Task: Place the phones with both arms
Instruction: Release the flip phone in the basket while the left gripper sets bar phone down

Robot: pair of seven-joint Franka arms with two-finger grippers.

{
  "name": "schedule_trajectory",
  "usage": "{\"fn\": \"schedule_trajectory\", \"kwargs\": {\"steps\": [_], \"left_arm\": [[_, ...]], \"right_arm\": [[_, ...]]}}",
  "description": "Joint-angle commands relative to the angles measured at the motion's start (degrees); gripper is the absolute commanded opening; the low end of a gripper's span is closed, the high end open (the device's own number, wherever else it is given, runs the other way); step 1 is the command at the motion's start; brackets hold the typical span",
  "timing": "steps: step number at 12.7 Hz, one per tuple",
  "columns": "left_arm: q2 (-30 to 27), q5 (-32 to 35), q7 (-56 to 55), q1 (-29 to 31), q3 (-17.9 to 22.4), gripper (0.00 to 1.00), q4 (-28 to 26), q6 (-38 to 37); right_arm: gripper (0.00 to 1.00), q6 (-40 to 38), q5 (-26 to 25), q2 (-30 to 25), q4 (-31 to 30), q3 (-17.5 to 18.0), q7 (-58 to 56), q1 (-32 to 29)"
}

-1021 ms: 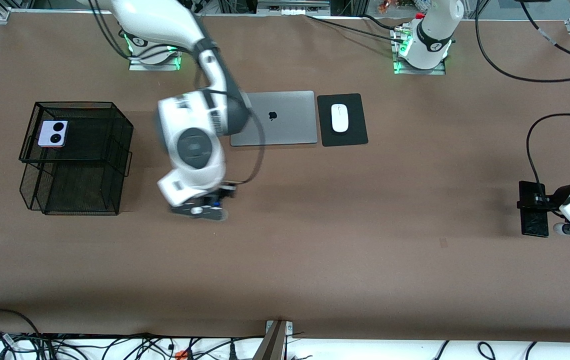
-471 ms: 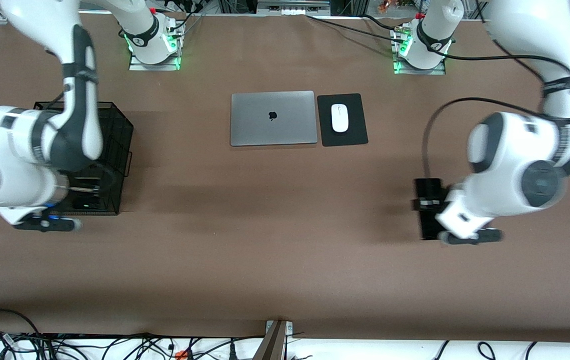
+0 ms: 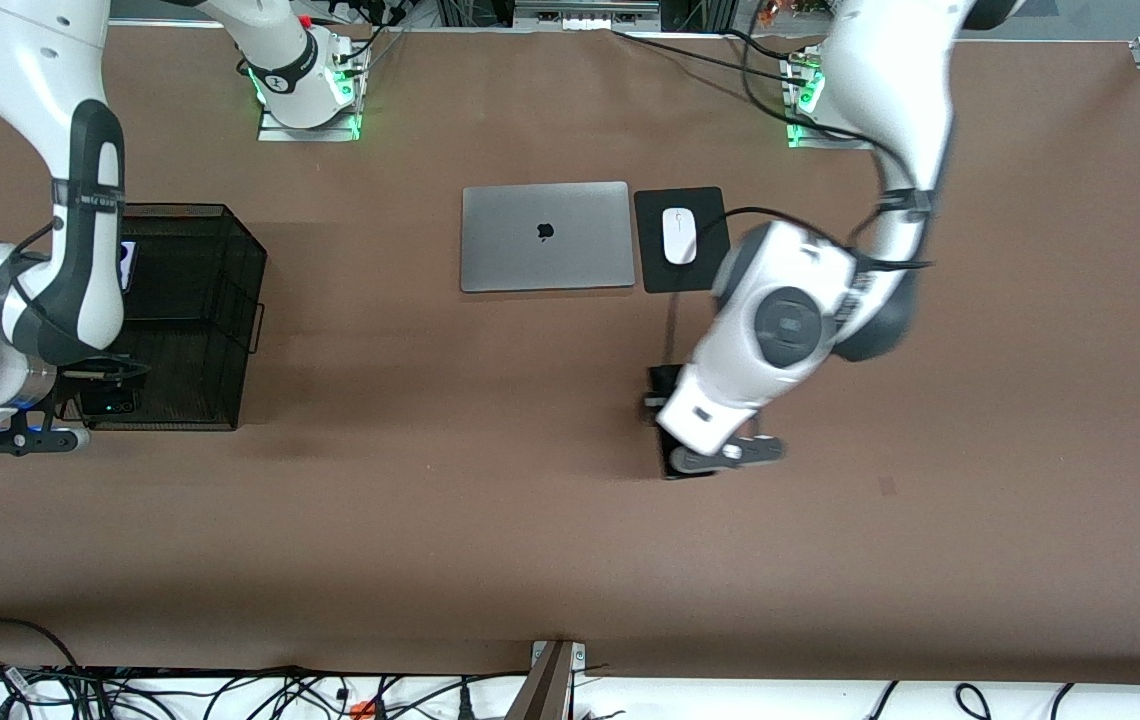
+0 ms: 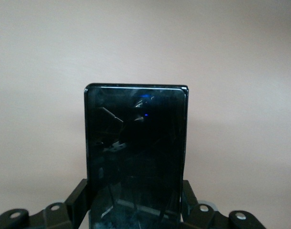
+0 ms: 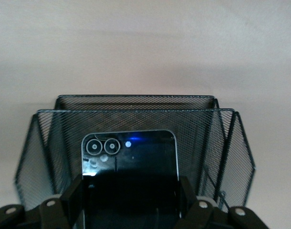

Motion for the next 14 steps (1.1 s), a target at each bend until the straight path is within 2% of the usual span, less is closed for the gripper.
{"fn": "schedule_trajectory", "kwargs": {"steps": [1,5,7,8,9,10,12,14], "left_arm": [[5.51,-1.44,-3.96,-4.93,1.34,0.08,3.35,6.25],[16.41,-1.27,-6.95,-9.51,1.43,0.09,11.16,8.56],[17.04,-1.27,-8.19,-10.57,1.43,0.09,11.36,8.56],[17.13,-1.27,-8.97,-10.57,1.43,0.09,11.44,8.74],[17.13,-1.27,-10.11,-10.66,1.43,0.09,11.53,8.91],[17.22,-1.27,-11.78,-10.75,1.43,0.10,11.36,10.13],[18.62,-1.27,-17.74,-11.19,1.43,0.17,11.62,12.51],[18.80,-0.74,-18.30,-11.19,1.51,0.17,11.62,12.69]], "right_arm": [[0.12,2.09,3.63,0.69,-2.28,0.54,-0.55,-0.65],[0.13,2.01,7.50,2.71,-3.34,0.54,-0.90,-2.14],[0.18,1.93,8.21,3.16,-3.52,0.54,-0.90,-2.41],[0.39,1.49,8.13,3.51,-3.43,0.62,-0.90,-2.50],[0.76,1.31,8.13,3.77,-3.34,0.62,-0.82,-2.41],[0.99,1.14,8.13,3.69,-3.34,0.62,-0.55,-2.41],[1.00,0.44,8.13,3.51,-2.99,0.54,-0.46,-1.97],[1.00,-4.11,7.95,3.07,0.24,0.54,0.15,-1.18]]}}
